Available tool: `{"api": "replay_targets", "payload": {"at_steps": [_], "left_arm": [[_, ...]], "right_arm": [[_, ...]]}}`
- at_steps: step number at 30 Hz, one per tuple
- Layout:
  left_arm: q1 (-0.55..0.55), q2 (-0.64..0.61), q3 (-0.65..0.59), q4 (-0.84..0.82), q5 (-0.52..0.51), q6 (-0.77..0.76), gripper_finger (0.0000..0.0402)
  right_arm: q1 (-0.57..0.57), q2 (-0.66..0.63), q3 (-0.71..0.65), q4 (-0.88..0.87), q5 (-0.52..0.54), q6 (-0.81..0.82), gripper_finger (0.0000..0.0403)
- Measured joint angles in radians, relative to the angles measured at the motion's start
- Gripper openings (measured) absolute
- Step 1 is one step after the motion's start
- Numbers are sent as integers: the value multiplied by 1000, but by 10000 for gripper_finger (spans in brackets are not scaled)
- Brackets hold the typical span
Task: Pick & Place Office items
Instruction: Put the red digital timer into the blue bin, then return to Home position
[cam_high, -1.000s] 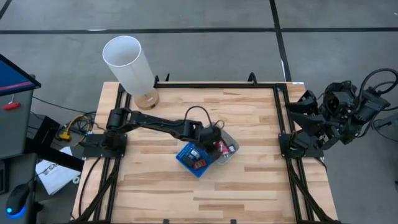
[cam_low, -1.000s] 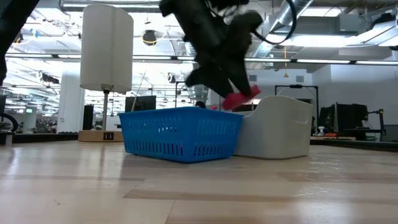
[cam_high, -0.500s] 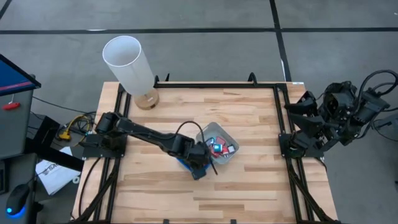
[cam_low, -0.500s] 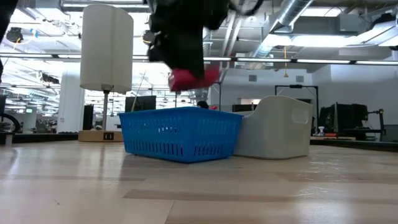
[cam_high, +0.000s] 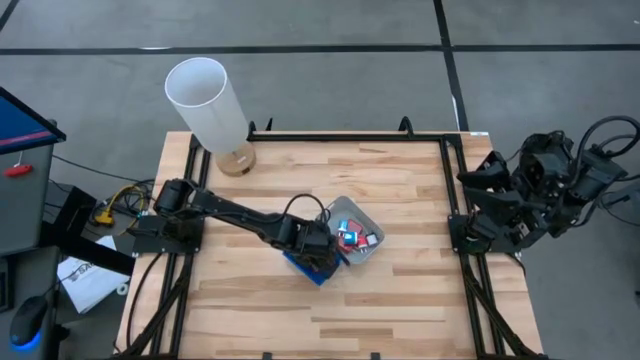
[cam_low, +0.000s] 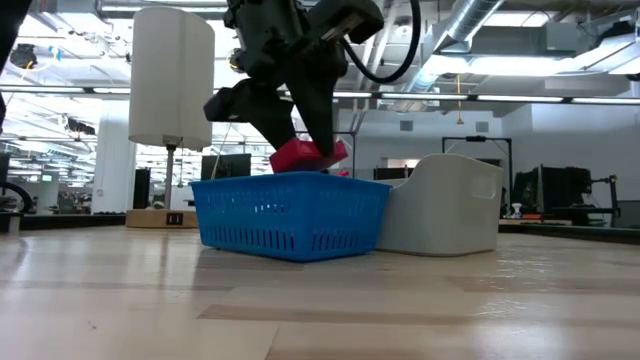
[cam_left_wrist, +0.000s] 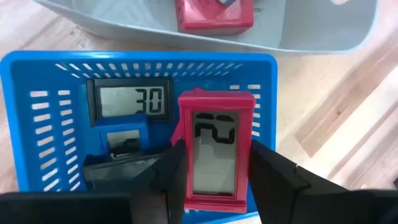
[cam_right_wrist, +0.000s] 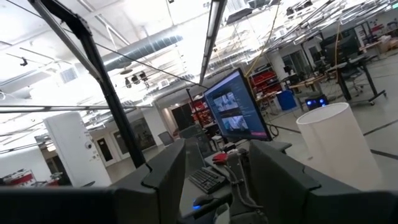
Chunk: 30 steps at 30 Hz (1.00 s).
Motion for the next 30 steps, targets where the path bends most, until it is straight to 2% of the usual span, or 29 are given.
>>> {"api": "replay_targets", "payload": {"at_steps": [10,22,30], "left_arm": [[0,0,0,13,-11,2,139],[0,0,1,45,-27,36,192],[-11,-22,1,41,-67,69,202]], "right_arm": [[0,0,0,1,1,-4,171],[0,9,0,0,1,-3,171],[11,8,0,-1,1,-3,171]]}}
